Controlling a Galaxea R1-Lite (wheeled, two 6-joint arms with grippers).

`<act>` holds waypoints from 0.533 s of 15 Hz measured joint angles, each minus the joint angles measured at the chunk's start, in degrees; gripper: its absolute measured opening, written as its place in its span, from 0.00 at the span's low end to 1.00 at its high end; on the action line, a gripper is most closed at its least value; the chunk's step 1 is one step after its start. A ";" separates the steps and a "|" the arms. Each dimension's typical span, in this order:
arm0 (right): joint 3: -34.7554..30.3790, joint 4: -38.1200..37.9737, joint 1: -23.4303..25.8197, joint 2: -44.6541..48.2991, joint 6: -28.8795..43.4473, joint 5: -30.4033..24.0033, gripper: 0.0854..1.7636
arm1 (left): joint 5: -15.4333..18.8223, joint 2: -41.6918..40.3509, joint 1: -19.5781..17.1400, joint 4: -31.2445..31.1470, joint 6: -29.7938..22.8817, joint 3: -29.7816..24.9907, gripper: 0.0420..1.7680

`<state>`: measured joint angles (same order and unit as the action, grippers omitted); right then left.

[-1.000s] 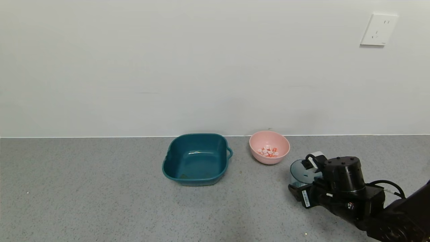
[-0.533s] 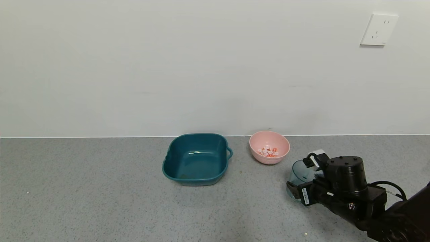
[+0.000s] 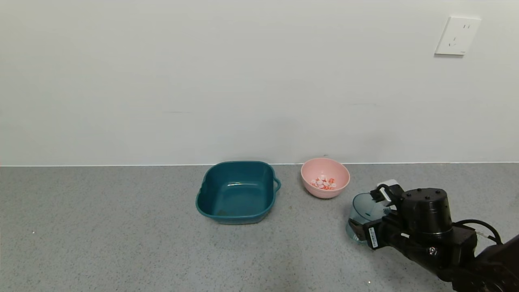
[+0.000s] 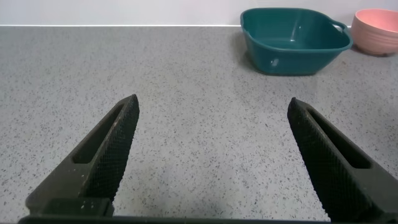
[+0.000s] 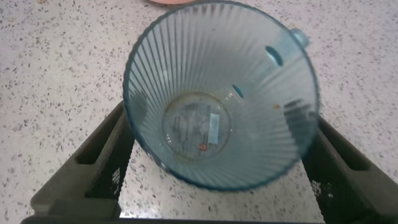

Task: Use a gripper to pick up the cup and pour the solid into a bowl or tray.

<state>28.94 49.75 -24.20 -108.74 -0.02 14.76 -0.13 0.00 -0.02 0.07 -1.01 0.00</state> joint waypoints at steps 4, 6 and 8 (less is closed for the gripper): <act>-3.01 -1.24 -0.05 5.94 -1.01 0.20 0.96 | 0.00 0.00 -0.02 0.00 -0.02 0.00 0.97; -5.07 -4.24 -0.05 10.34 -1.54 0.65 0.96 | 0.00 0.00 -0.02 0.00 0.00 0.00 0.97; -7.30 -7.08 0.33 15.32 -1.57 1.08 0.96 | -0.02 0.00 -0.02 0.00 -0.02 0.00 0.97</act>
<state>21.64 42.67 -23.87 -93.42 -1.60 15.85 -0.16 0.00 -0.05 0.07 -1.04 0.00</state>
